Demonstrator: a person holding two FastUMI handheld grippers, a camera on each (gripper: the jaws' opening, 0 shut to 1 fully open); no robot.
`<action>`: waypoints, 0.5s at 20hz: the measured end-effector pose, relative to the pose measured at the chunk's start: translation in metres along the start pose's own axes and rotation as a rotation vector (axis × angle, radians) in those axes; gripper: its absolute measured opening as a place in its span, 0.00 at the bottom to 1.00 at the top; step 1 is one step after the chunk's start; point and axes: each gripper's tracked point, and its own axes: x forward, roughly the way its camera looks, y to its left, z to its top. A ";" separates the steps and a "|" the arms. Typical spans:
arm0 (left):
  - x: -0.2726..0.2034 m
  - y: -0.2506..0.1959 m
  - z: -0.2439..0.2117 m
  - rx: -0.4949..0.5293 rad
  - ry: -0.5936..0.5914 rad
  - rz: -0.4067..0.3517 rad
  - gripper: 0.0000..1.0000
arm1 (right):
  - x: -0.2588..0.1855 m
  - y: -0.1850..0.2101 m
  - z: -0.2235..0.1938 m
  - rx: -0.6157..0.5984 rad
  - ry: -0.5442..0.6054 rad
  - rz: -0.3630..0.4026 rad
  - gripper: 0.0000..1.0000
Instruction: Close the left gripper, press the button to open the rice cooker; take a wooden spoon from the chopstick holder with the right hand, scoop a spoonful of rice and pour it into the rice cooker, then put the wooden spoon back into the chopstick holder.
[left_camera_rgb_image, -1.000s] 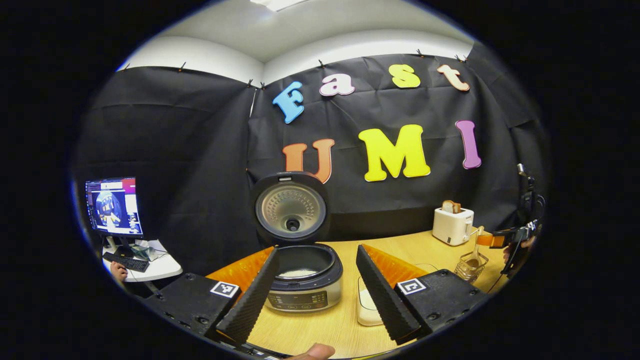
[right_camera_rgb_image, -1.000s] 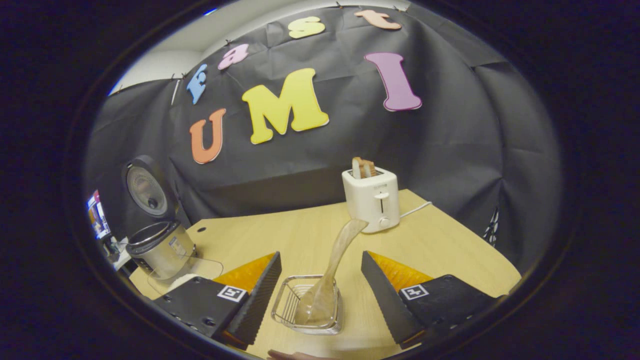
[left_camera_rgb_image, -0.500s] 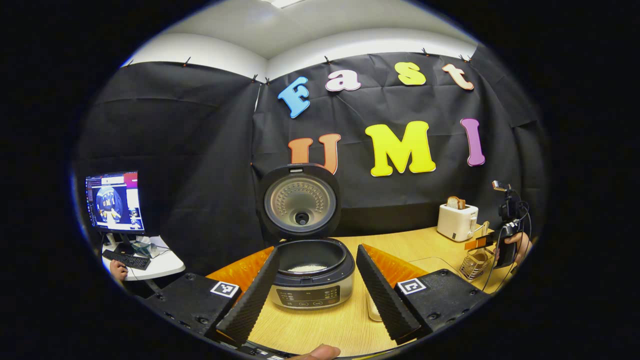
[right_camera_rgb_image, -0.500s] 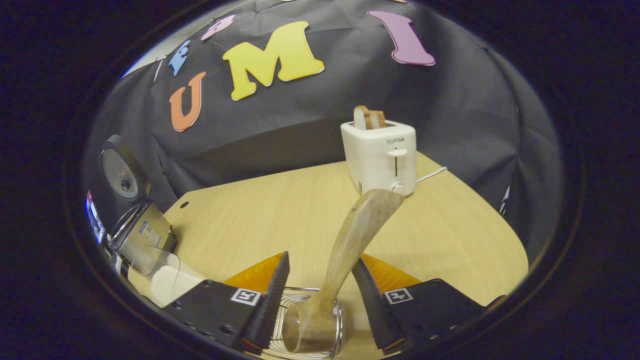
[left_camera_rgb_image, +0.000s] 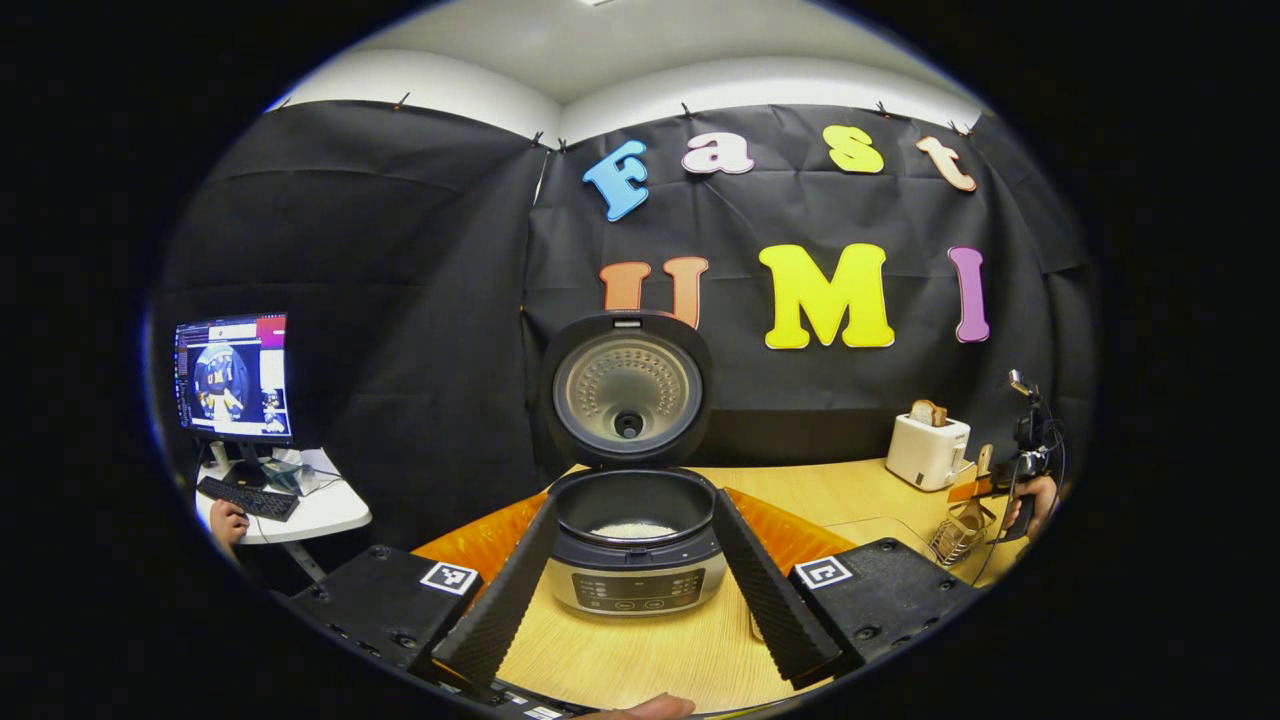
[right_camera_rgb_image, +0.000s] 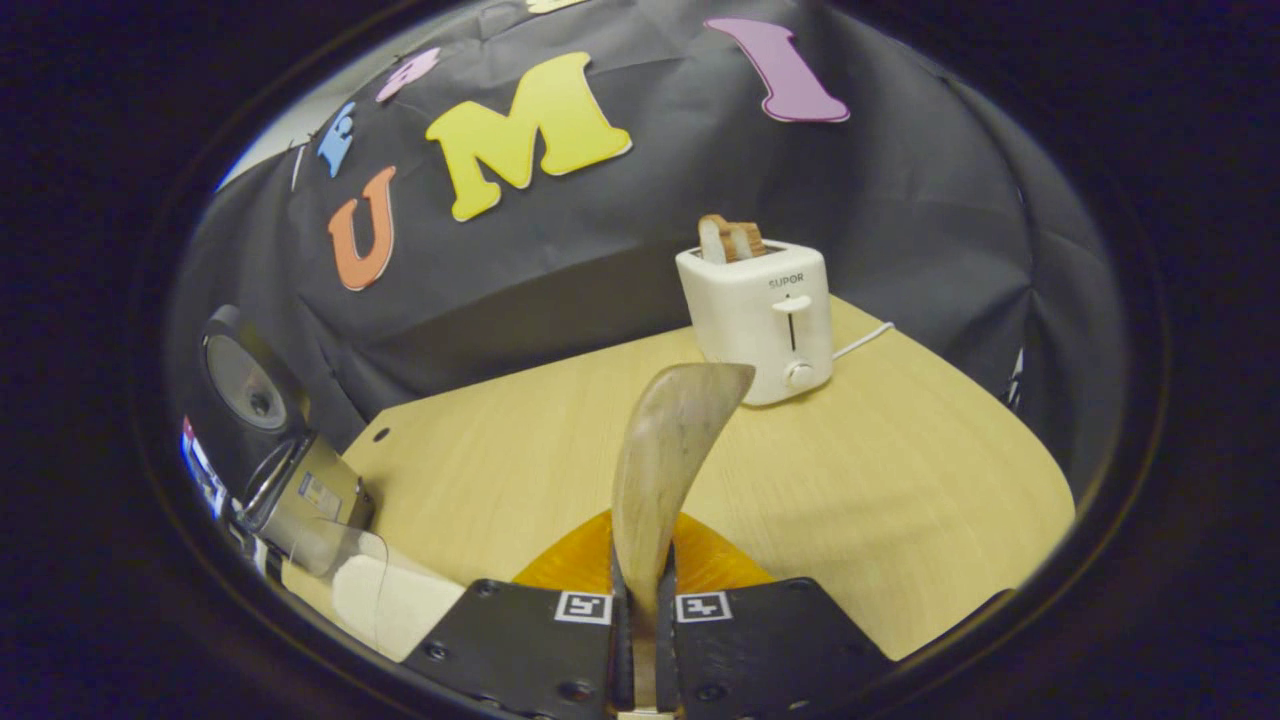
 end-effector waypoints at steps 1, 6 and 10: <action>0.000 -0.001 0.000 0.001 0.002 -0.003 0.99 | -0.006 0.002 0.002 -0.038 -0.018 -0.010 0.08; 0.001 -0.002 -0.002 0.005 0.008 -0.008 0.99 | -0.039 0.016 0.029 -0.110 -0.118 -0.039 0.08; 0.001 -0.003 -0.002 0.012 0.010 -0.011 0.99 | -0.066 0.027 0.050 -0.180 -0.204 -0.069 0.08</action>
